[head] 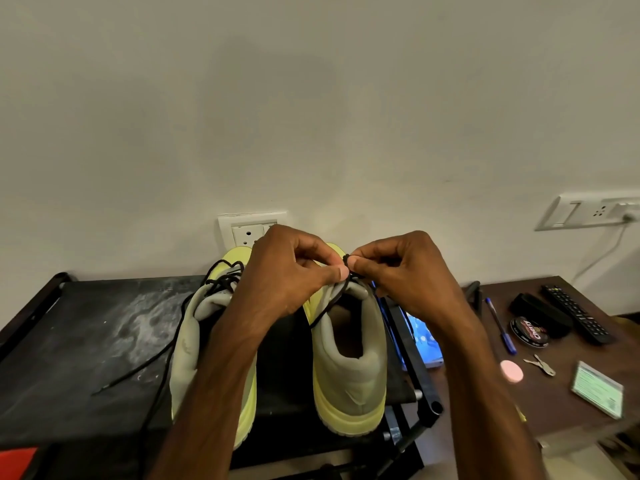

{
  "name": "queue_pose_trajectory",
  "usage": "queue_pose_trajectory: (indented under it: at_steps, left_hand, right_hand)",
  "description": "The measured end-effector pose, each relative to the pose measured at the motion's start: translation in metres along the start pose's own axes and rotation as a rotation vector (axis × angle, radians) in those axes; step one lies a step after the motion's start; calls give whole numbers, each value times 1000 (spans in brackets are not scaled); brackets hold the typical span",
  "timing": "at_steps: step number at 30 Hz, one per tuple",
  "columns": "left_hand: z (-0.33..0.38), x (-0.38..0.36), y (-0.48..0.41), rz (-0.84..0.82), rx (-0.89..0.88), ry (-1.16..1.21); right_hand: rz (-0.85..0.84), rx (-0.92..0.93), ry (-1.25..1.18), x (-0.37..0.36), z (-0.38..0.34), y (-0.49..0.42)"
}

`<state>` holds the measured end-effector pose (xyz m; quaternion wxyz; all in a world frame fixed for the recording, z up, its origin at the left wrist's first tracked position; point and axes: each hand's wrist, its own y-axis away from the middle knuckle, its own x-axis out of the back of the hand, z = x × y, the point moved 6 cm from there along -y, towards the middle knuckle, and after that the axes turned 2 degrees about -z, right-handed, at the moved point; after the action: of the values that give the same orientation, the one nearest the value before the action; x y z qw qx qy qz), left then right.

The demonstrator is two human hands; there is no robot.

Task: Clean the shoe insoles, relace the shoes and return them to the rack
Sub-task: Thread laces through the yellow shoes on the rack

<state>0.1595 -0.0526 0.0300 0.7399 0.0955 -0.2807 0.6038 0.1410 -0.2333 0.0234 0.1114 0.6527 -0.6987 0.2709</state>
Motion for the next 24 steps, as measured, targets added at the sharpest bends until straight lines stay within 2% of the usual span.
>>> queue_pose_trajectory:
  at_steps: [8, 16, 24]
  left_hand:
    - [3, -4, 1, 137, -2, 141]
    - [16, -9, 1, 115, -130, -42]
    - [21, -10, 3, 242, -258, -199]
  right_hand:
    - [-27, 13, 1, 3, 3, 0]
    - [-56, 29, -6, 3, 5, 1]
    - [-47, 42, -2, 2, 3, 2]
